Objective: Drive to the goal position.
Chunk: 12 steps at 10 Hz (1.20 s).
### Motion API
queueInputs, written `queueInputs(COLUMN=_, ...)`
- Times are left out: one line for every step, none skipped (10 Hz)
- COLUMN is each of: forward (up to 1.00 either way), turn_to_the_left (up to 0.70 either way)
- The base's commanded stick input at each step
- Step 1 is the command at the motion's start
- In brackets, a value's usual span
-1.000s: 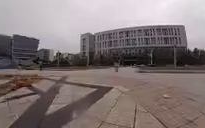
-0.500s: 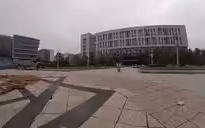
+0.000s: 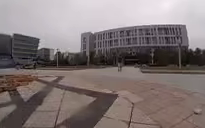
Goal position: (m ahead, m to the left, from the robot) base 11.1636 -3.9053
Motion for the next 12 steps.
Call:
queueInputs(forward=0.7, turn_to_the_left=-0.35)
queueInputs(forward=0.7, turn_to_the_left=-0.35)
queueInputs(forward=0.7, turn_to_the_left=-0.35)
queueInputs(forward=0.7, turn_to_the_left=-0.35)
queueInputs(forward=0.7, turn_to_the_left=-0.35)
queueInputs(forward=0.7, turn_to_the_left=-0.13)
queueInputs(forward=0.7, turn_to_the_left=0.0)
queueInputs(forward=0.7, turn_to_the_left=0.0)
queueInputs(forward=0.7, turn_to_the_left=0.0)
queueInputs(forward=0.7, turn_to_the_left=0.0)
queueInputs(forward=0.7, turn_to_the_left=0.0)
queueInputs(forward=0.7, turn_to_the_left=0.0)
